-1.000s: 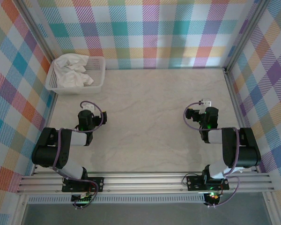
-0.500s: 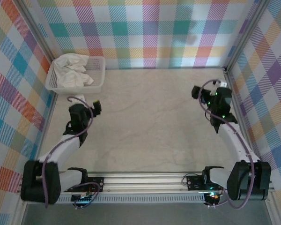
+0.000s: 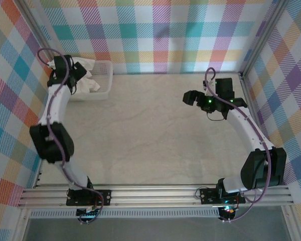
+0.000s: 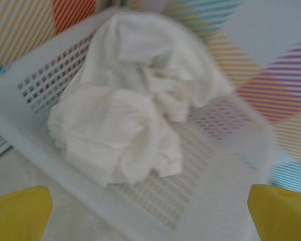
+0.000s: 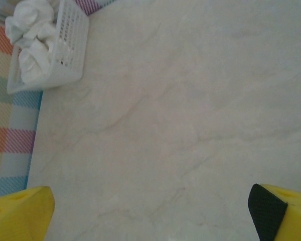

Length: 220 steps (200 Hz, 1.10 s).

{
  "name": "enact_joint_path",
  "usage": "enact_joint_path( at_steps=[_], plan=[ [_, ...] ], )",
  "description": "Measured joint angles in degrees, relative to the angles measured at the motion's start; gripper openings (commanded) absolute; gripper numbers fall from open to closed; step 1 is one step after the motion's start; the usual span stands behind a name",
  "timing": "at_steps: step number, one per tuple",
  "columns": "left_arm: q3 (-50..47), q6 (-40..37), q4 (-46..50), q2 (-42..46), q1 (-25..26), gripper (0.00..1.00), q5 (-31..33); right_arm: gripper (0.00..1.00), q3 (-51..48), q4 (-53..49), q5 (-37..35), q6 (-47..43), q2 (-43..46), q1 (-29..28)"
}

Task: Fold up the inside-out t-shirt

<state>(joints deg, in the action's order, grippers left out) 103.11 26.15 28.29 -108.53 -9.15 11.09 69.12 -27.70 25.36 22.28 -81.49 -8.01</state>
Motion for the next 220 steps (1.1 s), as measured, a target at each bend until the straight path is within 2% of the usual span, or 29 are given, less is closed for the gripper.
enact_joint_path(
  at_steps=[26,70,93,122,137,167,177,184,220],
  plan=[
    [13.66,-0.44,7.58,-14.67,-2.01,1.00,-0.55,1.00,-0.02,-1.88,0.31,-0.04,0.24,0.00],
    [32.59,-5.68,14.10,-30.64,-2.36,1.00,-4.92,1.00,-0.02,-2.43,1.49,0.00,0.55,0.00],
    [35.04,-8.26,14.40,-33.00,-2.40,1.00,-5.05,1.00,0.07,-3.45,2.38,0.00,0.55,0.00],
    [35.19,-9.86,14.78,-33.53,-2.97,0.94,-5.22,1.00,1.95,-5.11,2.84,0.00,0.55,0.00],
    [35.28,-10.54,14.73,-33.75,-3.61,0.82,-5.79,1.00,3.87,-5.66,3.04,0.00,0.55,0.00],
    [35.58,-12.07,14.21,-35.08,-5.03,0.41,-9.88,1.00,7.87,-6.71,3.26,0.00,0.44,0.00],
    [35.58,-12.50,13.75,-35.56,-5.27,0.20,-11.45,1.00,8.96,-6.73,3.30,0.02,0.26,0.00],
    [35.58,-12.52,13.53,-35.93,-5.31,0.00,-12.35,1.00,9.35,-6.71,3.34,0.04,0.09,0.00],
    [37.99,-11.85,13.77,-36.44,-5.31,0.00,-15.21,1.00,9.64,-7.04,3.37,0.90,-0.20,0.00]
  ],
)
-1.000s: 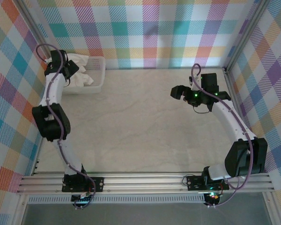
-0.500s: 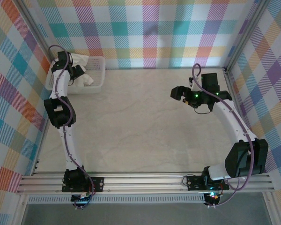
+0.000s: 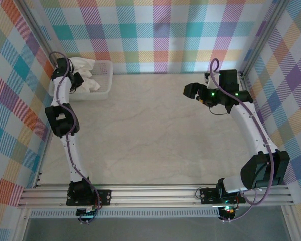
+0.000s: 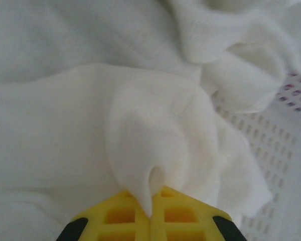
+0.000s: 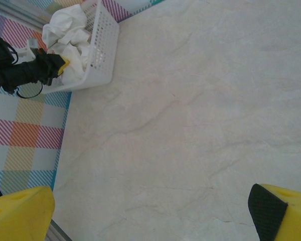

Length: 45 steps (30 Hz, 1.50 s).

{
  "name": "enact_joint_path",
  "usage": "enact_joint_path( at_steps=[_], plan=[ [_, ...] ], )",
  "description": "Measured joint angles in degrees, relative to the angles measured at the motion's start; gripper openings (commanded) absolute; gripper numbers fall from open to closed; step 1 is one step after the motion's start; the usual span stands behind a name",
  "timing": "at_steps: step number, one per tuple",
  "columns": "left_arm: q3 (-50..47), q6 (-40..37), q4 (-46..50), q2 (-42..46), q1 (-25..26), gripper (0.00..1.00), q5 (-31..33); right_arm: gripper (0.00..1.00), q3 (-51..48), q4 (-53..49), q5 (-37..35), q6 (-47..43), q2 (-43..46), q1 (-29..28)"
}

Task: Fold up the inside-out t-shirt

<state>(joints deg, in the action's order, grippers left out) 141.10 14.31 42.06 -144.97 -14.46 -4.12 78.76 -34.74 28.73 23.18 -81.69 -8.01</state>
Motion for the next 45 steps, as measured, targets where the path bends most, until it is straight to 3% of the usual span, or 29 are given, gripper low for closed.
enact_joint_path(
  at_steps=[5,12,20,22,26,31,34,36,42,45],
  plan=[
    [1.55,3.15,0.13,4.04,0.17,0.00,-2.14,1.00,-0.87,0.20,-0.55,0.46,0.68,0.00],
    [3.43,9.90,-1.49,24.52,4.11,0.00,-4.57,1.00,-2.38,1.25,-1.27,2.01,3.13,0.00],
    [4.50,13.27,-8.72,49.09,27.76,0.00,-9.84,1.00,-4.85,4.33,-2.40,4.74,6.60,0.00],
    [0.31,13.99,-9.94,53.05,28.57,0.00,-10.36,1.00,-5.20,4.94,-2.75,4.96,6.78,0.00],
    [-17.40,15.17,-14.05,59.87,28.55,0.00,-9.49,1.00,-6.01,5.16,-3.58,4.92,6.97,0.00],
    [-38.64,15.23,-13.49,58.86,28.59,0.02,-6.88,1.00,-7.76,5.27,-4.28,4.79,6.97,0.00],
    [-49.59,14.56,-11.91,57.31,28.59,0.34,-5.51,1.00,-9.40,5.18,-4.57,3.98,6.75,-0.02],
    [-54.95,14.16,-10.56,57.37,28.59,0.46,-4.46,1.00,-10.21,4.98,-4.74,3.06,6.16,-0.22],
    [-65.29,13.11,-9.55,63.67,29.44,0.53,1.77,1.00,-15.04,3.17,-7.34,-0.11,3.28,-5.33],
    [-70.07,13.11,-9.53,67.14,33.16,0.54,3.04,1.00,-20.04,2.54,-8.02,-0.09,1.88,-10.43]
  ],
)
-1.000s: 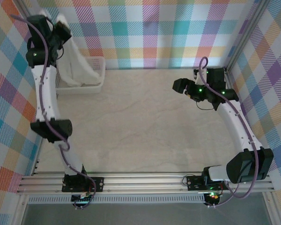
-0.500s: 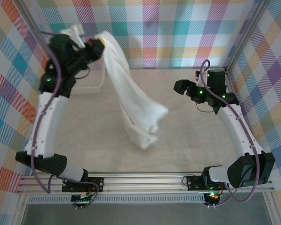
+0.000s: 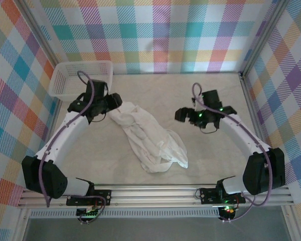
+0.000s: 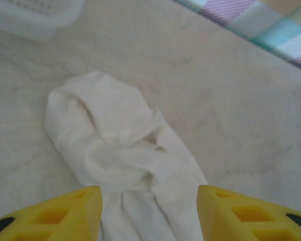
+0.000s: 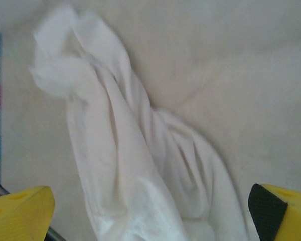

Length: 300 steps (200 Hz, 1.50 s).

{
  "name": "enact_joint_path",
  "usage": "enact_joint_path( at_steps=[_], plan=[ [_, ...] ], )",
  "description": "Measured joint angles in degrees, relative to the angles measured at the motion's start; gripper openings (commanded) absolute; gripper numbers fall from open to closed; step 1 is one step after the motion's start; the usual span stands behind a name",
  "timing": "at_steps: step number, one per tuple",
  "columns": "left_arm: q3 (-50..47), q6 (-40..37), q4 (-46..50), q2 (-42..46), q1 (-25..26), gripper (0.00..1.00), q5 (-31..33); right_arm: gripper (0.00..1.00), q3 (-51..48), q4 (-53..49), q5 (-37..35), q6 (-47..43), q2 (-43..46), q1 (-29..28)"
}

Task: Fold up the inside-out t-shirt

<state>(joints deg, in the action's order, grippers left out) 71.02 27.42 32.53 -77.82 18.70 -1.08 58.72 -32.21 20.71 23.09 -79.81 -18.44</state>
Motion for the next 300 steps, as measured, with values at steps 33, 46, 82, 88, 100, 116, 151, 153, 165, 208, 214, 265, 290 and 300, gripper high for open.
enact_joint_path(
  at_steps=[33,46,82,88,100,116,151,153,165,208,214,265,290,300],
  plan=[
    [-2.67,-3.17,-1.97,-5.16,11.76,0.56,-5.53,0.50,-9.03,-0.04,-0.20,1.25,-3.04,-8.31],
    [-2.67,-6.49,-2.51,-9.07,16.39,0.58,-7.58,0.13,-11.41,-0.39,-0.13,1.79,-3.74,-10.51],
    [-3.13,-15.87,-2.99,-11.63,20.50,0.64,-11.80,0.00,-10.14,-1.55,-2.12,2.05,-1.14,-11.06],
    [-3.56,-17.70,-3.82,-10.73,20.46,0.65,-12.02,0.00,-9.11,-1.92,-2.95,1.97,-0.09,-11.06],
    [-4.70,-20.92,-5.33,-8.50,20.35,0.70,-12.68,0.00,-6.43,-2.19,-4.24,1.90,2.25,-11.06],
    [-7.98,-26.91,-9.55,-3.67,20.22,0.75,-15.82,0.00,-1.36,-2.08,-5.03,1.75,4.63,-11.06],
    [-15.93,-38.36,-17.99,3.65,20.24,0.77,-21.77,0.00,6.56,1.09,-3.89,3.06,5.35,-11.06],
    [-16.26,-38.80,-18.62,3.67,20.24,0.77,-21.90,0.00,6.64,1.18,-3.74,3.15,5.35,-11.06],
    [-17.73,-40.70,-21.81,3.17,20.44,0.79,-22.34,0.00,7.32,2.89,-1.86,4.61,5.31,-11.04],
    [-17.92,-40.94,-34.34,-5.70,21.73,0.70,-18.38,0.03,7.41,8.41,7.96,9.68,3.56,-11.02],
    [-17.92,-40.46,-35.87,-6.84,21.79,0.57,-17.29,0.11,7.41,8.41,8.55,9.97,3.37,-11.02],
    [-14.99,-33.77,-41.44,-8.90,21.31,0.00,-9.70,0.67,6.82,4.76,-0.09,7.85,6.23,-10.75],
    [-16.46,-27.23,-43.06,-5.95,19.30,0.00,-6.78,0.62,-0.17,4.44,-12.28,7.04,13.35,-10.73],
    [-17.75,-24.06,-43.15,-3.89,17.46,0.00,-5.97,0.62,-5.01,4.48,-16.26,7.08,16.06,-10.73]
  ],
)
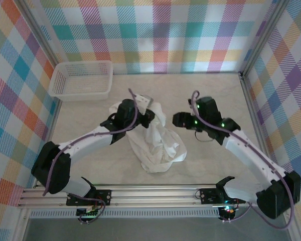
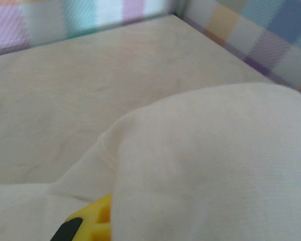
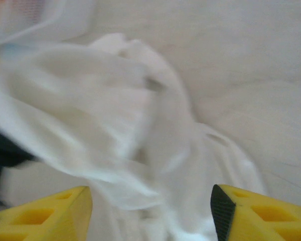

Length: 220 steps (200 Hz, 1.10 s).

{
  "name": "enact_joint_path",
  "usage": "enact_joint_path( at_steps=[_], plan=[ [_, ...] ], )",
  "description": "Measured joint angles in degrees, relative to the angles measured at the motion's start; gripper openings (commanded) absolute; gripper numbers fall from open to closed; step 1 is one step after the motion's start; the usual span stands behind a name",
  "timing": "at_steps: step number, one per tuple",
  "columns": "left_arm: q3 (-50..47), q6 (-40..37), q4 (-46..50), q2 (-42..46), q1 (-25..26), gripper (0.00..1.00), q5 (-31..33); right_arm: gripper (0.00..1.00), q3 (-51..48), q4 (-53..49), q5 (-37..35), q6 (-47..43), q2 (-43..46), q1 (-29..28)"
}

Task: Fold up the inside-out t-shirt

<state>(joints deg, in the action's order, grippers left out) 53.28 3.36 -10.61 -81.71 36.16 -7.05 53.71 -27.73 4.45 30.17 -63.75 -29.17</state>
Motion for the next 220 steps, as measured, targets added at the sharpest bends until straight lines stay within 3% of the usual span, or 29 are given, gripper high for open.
enact_joint_path(
  at_steps=[23,62,70,78,80,91,117,144,182,220],
  plan=[
    [-1.40,6.08,1.36,3.91,-3.82,0.00,3.15,0.70,-7.48,-0.66,-2.32,-0.70,-1.29,-0.39],
    [-1.75,13.22,5.35,7.39,-5.68,0.00,7.19,0.73,-10.23,1.77,1.84,-4.33,-14.19,-6.91],
    [-1.75,14.53,6.16,7.85,-5.97,0.00,7.67,0.58,-10.10,2.71,2.51,-5.07,-17.40,-8.44],
    [-1.75,16.61,7.43,8.55,-6.86,0.00,8.20,0.34,-9.92,3.23,2.99,-5.95,-20.46,-9.73],
    [-1.75,16.61,7.43,8.55,-6.86,0.00,8.20,0.34,-9.92,3.23,2.99,-5.95,-20.46,-9.73],
    [-1.75,18.53,8.74,9.46,-8.55,0.00,8.48,0.00,-9.68,3.30,3.26,-5.99,-23.02,-10.95],
    [-1.70,23.91,11.58,12.96,-14.49,0.00,7.96,0.00,-9.42,2.95,-0.76,-5.40,-20.59,-10.80],
    [1.79,25.38,18.49,16.74,-18.86,0.00,8.20,0.00,-8.20,2.19,-5.97,-5.11,-9.01,-8.46],
    [12.07,22.93,29.11,22.34,-20.68,0.00,10.78,0.00,-3.39,0.66,-15.28,-3.58,8.92,1.77],
    [20.98,22.05,35.04,27.85,-21.35,0.00,9.90,0.00,4.02,-0.22,-17.90,-4.61,15.10,4.87]
  ],
)
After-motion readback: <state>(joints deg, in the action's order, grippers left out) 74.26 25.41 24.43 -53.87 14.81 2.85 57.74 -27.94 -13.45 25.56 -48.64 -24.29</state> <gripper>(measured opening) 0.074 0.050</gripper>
